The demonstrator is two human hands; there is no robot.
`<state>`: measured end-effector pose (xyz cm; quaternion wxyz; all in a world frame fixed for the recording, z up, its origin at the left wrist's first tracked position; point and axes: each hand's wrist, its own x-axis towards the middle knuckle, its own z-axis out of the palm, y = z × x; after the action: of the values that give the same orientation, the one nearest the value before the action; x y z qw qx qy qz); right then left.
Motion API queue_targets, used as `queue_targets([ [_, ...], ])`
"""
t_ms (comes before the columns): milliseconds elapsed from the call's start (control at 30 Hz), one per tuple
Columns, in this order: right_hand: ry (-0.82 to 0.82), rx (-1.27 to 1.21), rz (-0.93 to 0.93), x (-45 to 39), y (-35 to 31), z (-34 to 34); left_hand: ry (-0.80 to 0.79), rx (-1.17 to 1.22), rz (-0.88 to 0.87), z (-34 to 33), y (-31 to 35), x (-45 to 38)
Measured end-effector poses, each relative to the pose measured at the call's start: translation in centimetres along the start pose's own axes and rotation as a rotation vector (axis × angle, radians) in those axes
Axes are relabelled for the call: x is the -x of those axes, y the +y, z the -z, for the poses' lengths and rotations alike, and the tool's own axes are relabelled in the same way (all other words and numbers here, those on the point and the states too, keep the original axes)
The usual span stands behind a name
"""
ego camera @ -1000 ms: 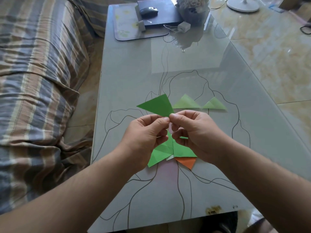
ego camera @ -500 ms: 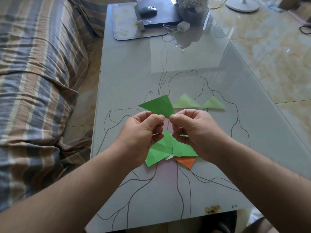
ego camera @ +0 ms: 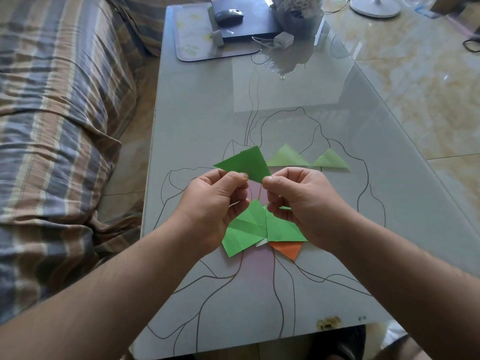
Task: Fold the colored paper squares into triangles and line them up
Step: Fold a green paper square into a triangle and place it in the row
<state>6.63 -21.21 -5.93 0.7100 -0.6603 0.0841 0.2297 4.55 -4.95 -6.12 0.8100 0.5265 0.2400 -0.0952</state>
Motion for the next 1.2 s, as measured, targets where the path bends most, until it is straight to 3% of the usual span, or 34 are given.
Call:
queue_targets([
  [1200, 0.019, -0.027, 0.024, -0.23, -0.16, 0.44, 0.015, 0.146, 0.008, 0.96, 0.94, -0.85],
])
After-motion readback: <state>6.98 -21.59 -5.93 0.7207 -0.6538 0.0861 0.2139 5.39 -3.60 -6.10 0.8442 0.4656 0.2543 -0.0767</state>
